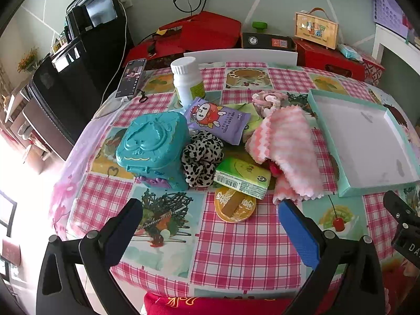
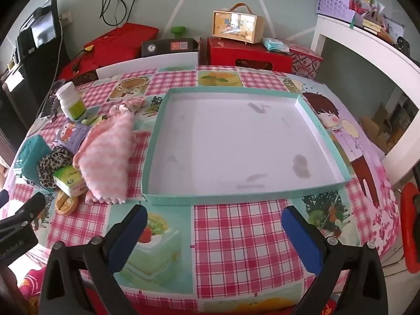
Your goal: Organize soft objects
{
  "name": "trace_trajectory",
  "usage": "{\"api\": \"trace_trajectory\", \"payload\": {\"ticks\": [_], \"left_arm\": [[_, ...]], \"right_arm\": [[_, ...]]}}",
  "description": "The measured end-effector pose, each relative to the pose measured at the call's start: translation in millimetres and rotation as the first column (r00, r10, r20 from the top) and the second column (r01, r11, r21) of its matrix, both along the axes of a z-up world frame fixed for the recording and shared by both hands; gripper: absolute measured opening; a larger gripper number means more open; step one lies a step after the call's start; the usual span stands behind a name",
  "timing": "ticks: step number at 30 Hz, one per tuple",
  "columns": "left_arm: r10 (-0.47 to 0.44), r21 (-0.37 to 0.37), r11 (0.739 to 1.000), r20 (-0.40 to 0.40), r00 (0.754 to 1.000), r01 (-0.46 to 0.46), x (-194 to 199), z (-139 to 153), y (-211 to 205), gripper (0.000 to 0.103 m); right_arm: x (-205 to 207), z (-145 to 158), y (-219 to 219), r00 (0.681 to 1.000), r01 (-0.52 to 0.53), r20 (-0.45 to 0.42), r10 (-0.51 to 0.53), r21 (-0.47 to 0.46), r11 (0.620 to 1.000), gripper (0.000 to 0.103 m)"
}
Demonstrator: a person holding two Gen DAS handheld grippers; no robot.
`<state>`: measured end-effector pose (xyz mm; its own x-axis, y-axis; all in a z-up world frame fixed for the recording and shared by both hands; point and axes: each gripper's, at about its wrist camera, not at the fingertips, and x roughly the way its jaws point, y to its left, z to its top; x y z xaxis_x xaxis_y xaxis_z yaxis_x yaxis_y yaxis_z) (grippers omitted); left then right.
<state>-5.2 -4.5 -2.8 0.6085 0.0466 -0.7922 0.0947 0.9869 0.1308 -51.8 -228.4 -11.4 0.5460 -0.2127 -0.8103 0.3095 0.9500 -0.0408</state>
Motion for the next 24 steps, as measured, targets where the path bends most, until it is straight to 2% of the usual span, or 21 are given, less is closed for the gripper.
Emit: {"api": "trace_trajectory", "payload": {"ticks": [24], "left_arm": [[0.004, 0.009, 1.0, -0.009, 1.0, -0.004, 0.6, -2.2, 0.2, 0.103]], "right_arm": [[-0.3, 0.5, 1.1, 1.0, 0.002, 0.004, -0.002, -0.005, 1.0, 0.103]]}}
